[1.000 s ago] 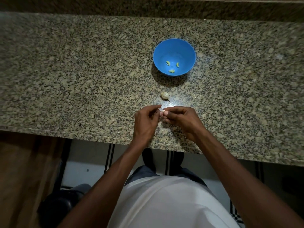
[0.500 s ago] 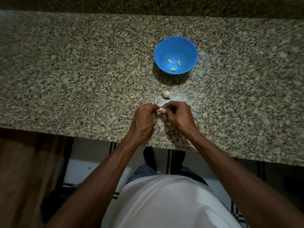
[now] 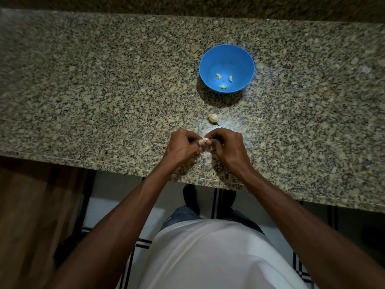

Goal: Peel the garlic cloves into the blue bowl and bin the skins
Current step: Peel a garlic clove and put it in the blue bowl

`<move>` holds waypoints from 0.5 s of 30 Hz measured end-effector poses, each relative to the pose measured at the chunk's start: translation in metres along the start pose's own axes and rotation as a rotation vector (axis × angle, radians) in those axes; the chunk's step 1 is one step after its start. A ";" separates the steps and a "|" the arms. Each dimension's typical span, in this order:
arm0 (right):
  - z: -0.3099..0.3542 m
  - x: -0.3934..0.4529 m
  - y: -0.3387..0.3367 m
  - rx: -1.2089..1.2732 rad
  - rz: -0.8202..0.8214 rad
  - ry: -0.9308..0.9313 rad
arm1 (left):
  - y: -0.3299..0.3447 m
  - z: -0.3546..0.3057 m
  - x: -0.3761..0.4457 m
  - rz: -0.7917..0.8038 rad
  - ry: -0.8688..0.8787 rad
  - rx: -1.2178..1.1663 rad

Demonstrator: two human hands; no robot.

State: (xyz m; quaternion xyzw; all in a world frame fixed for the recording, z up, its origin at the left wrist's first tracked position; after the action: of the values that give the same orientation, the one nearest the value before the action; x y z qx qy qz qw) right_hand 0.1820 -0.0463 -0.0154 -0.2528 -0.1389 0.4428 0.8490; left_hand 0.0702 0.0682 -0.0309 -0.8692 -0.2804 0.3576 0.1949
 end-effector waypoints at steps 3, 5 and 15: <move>0.006 0.000 -0.001 -0.038 0.012 -0.102 | 0.003 0.006 0.002 0.118 -0.054 -0.115; 0.013 0.000 -0.002 -0.064 0.015 -0.181 | 0.007 0.012 0.000 0.211 -0.161 -0.267; 0.016 -0.007 0.007 -0.147 0.073 -0.301 | 0.032 0.033 -0.014 0.376 -0.577 -0.624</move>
State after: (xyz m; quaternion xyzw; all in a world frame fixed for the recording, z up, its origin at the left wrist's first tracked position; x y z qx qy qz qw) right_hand 0.1662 -0.0439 -0.0059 -0.2500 -0.2874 0.4949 0.7810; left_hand 0.0492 0.0398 -0.0629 -0.7869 -0.2547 0.5126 -0.2305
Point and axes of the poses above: each hand's wrist, its own x-axis towards the middle knuckle, its own y-axis out of the palm, z = x × y, the point moved 9 cm from there along x, towards the middle knuckle, and after that the axes turned 5 degrees about -y, right-handed, at the moved point
